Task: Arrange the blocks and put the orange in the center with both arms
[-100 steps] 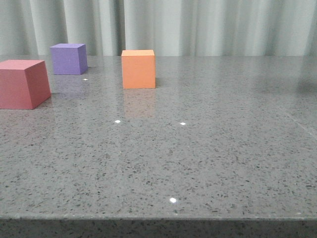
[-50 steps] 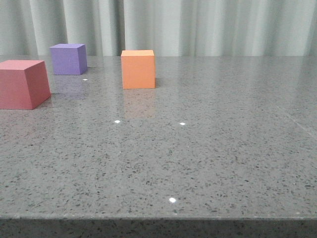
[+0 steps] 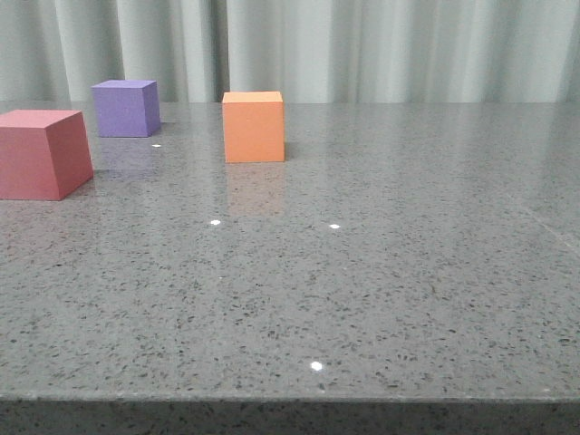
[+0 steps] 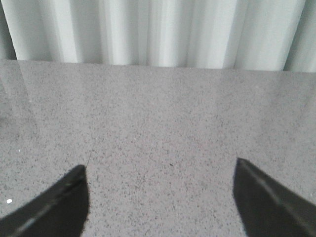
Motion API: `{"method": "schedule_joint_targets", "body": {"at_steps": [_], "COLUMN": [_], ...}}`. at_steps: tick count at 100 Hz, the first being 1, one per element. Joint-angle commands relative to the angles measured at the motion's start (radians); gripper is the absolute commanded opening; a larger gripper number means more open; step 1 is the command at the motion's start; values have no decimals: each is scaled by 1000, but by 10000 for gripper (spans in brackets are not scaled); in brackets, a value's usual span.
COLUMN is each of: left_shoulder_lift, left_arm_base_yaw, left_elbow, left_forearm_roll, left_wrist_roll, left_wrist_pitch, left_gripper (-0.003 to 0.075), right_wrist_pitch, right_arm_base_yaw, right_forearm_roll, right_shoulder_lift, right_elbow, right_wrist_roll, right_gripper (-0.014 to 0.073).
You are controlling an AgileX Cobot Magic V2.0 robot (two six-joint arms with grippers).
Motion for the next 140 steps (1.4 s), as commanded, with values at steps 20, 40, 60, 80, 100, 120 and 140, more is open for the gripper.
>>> {"method": "schedule_joint_targets", "body": {"at_steps": [20, 40, 60, 80, 100, 120, 140], "left_shoulder_lift": [-32, -12, 145, 434, 687, 835, 908], "left_arm_base_yaw": [2, 2, 2, 0, 0, 0, 0], "left_elbow": [15, -103, -350, -662, -916, -983, -983], "left_forearm_roll": [-2, -63, -65, -88, -78, -78, -78], "left_wrist_roll": [-9, -9, -9, -9, -9, -9, -9], "left_wrist_pitch": [-74, 45, 227, 522, 720, 738, 759], "left_gripper": [-19, -19, -19, -19, -19, -19, 78], "right_wrist_pitch": [-87, -87, -87, -87, -87, -87, -87], "right_arm_base_yaw": [-7, -7, -7, -7, -7, -7, -7], "right_forearm_roll": [-10, -10, -10, -10, -10, -10, -10], "right_shoulder_lift": [-2, -2, -2, -2, -2, -2, -2], "right_elbow": [-24, -24, -24, -24, -24, -24, -24], "right_wrist_roll": [-8, -8, -8, -8, -8, -8, -8], "right_gripper": [-40, -67, -67, -67, -67, -67, -67]}}
